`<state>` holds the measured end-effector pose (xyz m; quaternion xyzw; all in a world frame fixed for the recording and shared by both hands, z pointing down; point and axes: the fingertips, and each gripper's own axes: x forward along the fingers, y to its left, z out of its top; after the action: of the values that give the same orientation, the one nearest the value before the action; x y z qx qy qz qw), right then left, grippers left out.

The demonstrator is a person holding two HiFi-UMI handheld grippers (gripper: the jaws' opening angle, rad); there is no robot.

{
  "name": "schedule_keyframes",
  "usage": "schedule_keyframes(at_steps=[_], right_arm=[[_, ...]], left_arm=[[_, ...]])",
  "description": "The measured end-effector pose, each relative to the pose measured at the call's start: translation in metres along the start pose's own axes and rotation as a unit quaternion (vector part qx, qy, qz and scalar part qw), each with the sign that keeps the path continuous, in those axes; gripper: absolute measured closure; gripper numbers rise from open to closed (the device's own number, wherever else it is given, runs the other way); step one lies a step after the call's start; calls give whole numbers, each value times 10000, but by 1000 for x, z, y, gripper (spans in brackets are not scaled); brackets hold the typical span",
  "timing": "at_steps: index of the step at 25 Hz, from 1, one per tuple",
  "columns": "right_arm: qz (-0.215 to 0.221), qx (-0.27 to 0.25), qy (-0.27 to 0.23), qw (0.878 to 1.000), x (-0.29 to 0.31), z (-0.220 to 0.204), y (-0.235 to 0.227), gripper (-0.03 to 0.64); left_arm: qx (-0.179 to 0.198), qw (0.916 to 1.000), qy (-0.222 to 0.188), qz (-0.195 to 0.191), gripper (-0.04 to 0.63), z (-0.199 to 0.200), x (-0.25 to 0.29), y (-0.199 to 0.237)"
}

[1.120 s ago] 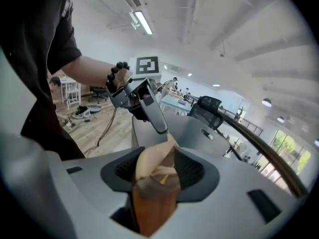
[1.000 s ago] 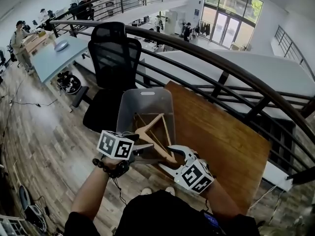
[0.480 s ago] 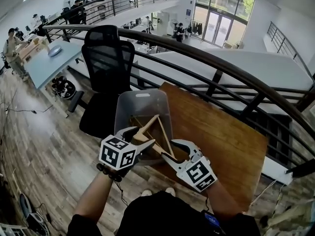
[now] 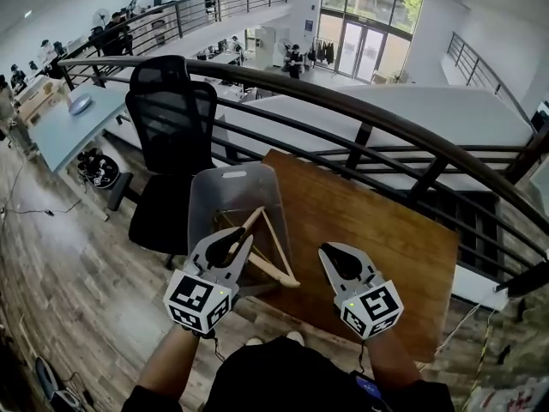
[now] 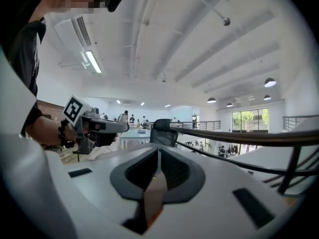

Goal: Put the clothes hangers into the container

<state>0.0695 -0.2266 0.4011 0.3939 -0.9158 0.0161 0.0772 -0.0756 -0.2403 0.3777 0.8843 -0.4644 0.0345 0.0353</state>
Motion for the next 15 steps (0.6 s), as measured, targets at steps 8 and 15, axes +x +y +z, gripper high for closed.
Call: schedule_keyframes(at_steps=[8,15], right_arm=[[-540,425,-600,9958,-43,-4,-29,621],[-801,873,-855,9893,-67,-11,-45,623]], left_arm=[[126,9959,-874,186,537,17,-34,-7],[-255,9922,-1150,405,538,18,-64,-1]])
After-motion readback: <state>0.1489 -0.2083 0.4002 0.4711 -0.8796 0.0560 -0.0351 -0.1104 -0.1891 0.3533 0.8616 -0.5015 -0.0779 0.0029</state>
